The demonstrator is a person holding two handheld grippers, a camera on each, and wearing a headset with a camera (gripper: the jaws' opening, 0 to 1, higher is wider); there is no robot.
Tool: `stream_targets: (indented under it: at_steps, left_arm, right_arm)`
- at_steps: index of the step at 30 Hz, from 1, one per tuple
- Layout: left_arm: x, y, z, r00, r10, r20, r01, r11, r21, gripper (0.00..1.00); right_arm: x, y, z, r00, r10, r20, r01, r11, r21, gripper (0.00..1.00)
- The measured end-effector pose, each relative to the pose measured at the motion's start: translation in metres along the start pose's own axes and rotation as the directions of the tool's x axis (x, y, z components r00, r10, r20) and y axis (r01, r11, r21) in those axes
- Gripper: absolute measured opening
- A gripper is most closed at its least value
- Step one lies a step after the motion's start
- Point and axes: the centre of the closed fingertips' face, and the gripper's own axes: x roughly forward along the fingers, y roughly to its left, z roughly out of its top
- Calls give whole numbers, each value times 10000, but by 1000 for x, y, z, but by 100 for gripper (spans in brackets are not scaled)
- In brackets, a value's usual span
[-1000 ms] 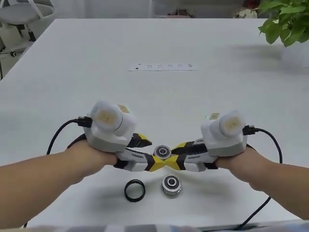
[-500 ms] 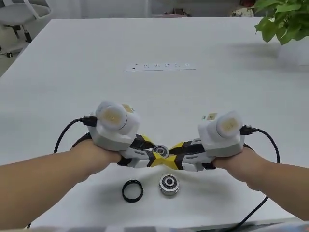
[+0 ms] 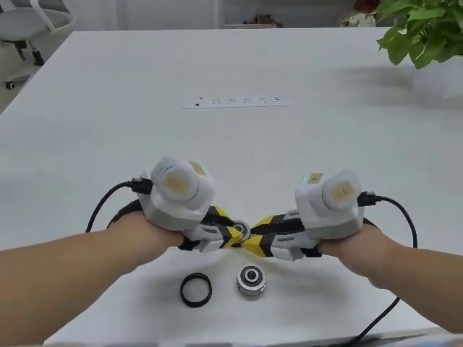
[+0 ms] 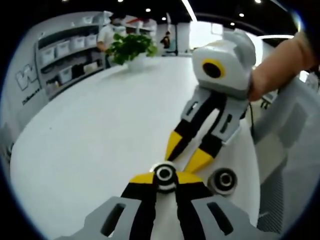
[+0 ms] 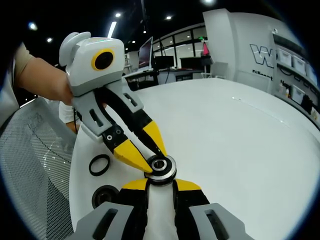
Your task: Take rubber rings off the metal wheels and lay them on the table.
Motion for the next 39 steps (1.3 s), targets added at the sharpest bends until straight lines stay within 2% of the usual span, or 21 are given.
stream_targets:
  at_steps: [4, 7, 8, 11, 15, 17, 19, 25, 31, 34, 39]
  left_arm:
    - [1, 2, -1, 9999, 128, -11, -128, 9999, 41, 14]
    - [0, 0, -1, 9999, 158, -38, -157, 9997, 198, 14]
    - [0, 0, -1, 9999, 150, -28, -149, 9997, 183, 14]
    - [0, 0, -1, 9998, 212, -7, -212, 9996, 180, 14]
    - [0, 0, -1, 9996, 291, 55, -292, 9995, 154, 14]
    - [0, 1, -1, 9995, 316, 72, -317, 9994, 162, 14]
    - [0, 0, -1, 9993, 358, 70, -359, 9991, 233, 14]
    - [0, 1, 0, 9990, 426, 132, -430, 9987, 270, 13]
    - [0, 0, 0, 9989, 454, 131, -457, 9985, 302, 13]
    - [0, 0, 0, 9988, 478, 135, -481, 9985, 267, 13]
    - [0, 0, 0, 9985, 534, 115, -536, 9983, 248, 13]
  right_arm:
    - [-1, 0, -1, 10000, -26, 2, 26, 10000, 7, 13]
    - [-3, -3, -4, 9999, -127, -104, 126, 9999, -97, 1]
    - [-3, -3, -4, 10000, -75, -49, 76, 9998, 208, 1]
    - [-3, -3, -4, 9999, -116, -66, 117, 9998, 136, 1]
    - [-3, -3, -4, 9999, -165, -17, 165, 9991, 380, 0]
    - [-4, -5, -4, 9998, -178, 66, 171, 9953, 950, 0]
    - [-4, -7, -4, 9997, -192, 120, 176, 9929, 1172, 0]
    - [-6, -8, -4, 9988, -161, 455, 39, 9666, 2561, 0]
    - [-9, -12, -2, 9970, -309, 717, 72, 9511, 3089, 0]
    - [-12, -15, 5, 9928, -381, 1132, -61, 9302, 3669, 0]
    - [-12, -15, 7, 9909, -415, 1283, -101, 9261, 3772, 0]
